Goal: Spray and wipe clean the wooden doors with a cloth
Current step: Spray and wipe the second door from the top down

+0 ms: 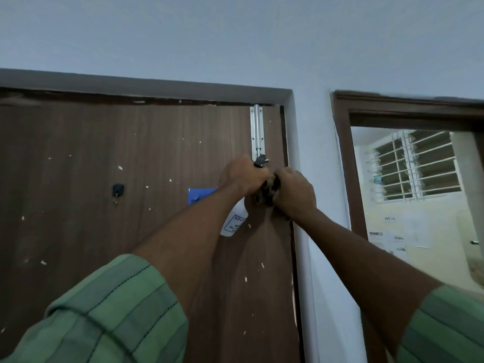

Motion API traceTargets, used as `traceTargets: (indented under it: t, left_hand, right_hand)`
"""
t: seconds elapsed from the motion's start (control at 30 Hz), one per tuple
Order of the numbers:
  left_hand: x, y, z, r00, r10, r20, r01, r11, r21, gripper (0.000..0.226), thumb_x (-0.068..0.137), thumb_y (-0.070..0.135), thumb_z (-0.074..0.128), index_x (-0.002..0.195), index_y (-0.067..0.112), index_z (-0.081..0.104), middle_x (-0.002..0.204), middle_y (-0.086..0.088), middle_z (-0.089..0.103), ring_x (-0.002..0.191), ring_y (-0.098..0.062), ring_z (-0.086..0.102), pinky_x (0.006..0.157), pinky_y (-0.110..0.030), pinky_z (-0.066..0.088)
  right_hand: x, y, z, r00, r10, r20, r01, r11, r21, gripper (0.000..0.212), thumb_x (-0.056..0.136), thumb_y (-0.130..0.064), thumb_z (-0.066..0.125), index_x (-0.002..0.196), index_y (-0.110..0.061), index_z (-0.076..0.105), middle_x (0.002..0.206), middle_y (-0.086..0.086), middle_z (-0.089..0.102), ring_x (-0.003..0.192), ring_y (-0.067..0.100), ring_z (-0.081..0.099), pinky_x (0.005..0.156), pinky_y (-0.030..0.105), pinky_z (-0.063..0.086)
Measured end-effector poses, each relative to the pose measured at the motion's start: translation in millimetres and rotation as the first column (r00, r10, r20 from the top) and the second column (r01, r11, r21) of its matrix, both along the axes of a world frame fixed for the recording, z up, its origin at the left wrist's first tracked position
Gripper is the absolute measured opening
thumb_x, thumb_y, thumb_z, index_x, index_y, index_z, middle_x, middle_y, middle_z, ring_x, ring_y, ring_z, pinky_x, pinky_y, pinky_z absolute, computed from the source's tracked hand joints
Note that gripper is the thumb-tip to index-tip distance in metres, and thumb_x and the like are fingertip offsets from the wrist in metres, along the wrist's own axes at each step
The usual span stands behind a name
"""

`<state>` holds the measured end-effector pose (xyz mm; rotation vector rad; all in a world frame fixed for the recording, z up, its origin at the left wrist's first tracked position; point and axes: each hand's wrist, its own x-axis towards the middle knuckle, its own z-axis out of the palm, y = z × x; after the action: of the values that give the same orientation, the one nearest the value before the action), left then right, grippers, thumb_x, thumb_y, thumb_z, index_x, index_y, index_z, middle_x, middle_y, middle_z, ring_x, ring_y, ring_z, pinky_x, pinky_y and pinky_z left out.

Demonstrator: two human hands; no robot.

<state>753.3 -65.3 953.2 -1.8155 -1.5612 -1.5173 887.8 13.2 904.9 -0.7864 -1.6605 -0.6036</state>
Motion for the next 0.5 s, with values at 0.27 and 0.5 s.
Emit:
traceTargets:
  t: [0.27,0.5]
  left_hand:
    - [5.8,20.1,15.2,0.993,0.093,-0.073,-0.096,0.995,-0.039,0.023,0.091,0.035,0.071,0.083,0.014,0.066,0.072,-0.004,0.063,0.061,-0.017,0.056,0.054,-0.028,0.044]
    - [-2.8,27.7,29.9,0.999,0.051,-0.017,-0.051,0.999,-0.006,0.03,0.088,0.037,0.071,0.077,0.009,0.071,0.068,-0.006,0.066,0.06,-0.021,0.061,0.06,-0.034,0.051]
  right_hand:
    - [13.5,8.4,22.8,0.889,0.231,-0.396,-0.235,0.971,0.041,0.017,0.088,-0.01,0.063,0.104,-0.014,0.057,0.092,0.0,0.056,0.076,0.017,0.054,0.059,0.016,0.033]
    - [7.8,7.7,55.7,0.817,0.263,-0.514,-0.228,0.965,0.131,0.02,0.093,-0.007,0.058,0.113,-0.011,0.058,0.098,0.003,0.055,0.082,0.019,0.055,0.066,0.021,0.038]
